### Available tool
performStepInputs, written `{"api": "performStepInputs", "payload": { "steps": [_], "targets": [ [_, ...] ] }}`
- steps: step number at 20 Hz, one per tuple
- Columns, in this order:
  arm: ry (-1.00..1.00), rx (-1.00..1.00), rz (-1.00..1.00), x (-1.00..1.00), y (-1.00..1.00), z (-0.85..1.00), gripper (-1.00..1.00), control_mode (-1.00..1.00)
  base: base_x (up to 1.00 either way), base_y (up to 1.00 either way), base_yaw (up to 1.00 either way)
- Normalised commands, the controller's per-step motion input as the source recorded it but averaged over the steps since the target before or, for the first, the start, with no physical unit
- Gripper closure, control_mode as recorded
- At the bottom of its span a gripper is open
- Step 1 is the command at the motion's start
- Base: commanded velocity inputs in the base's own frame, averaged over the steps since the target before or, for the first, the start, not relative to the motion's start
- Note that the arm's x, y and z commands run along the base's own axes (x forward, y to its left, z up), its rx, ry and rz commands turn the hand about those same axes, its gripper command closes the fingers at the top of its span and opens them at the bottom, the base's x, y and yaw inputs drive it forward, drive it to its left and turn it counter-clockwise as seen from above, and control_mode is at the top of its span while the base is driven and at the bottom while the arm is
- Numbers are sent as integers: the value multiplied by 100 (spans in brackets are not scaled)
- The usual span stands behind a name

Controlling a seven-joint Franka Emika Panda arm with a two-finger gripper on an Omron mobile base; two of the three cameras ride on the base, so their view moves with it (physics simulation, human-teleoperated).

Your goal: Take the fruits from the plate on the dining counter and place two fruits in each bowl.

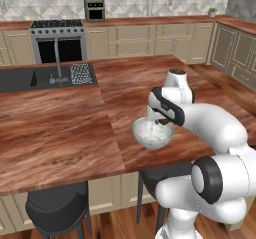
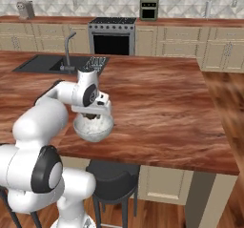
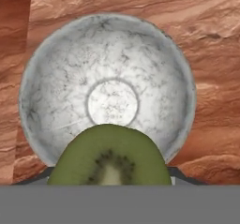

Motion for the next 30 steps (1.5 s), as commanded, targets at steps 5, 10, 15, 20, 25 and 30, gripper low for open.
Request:
{"api": "performStepInputs", "payload": {
  "steps": [5, 10, 15, 20, 25, 30],
  "targets": [
    [0, 0, 0, 0, 8, -38, 100, -100, 0, 0, 0],
    [0, 0, 0, 2, 5, -43, 100, -100, 0, 0, 0],
    [2, 0, 0, 15, 0, -21, 100, -100, 0, 0, 0],
    [0, 0, 0, 30, 0, -1, 100, -100, 0, 0, 0],
    [1, 0, 0, 7, 4, -24, 100, -100, 0, 0, 0],
    [0, 0, 0, 5, 1, -23, -100, -100, 0, 0, 0]
  ]
}}
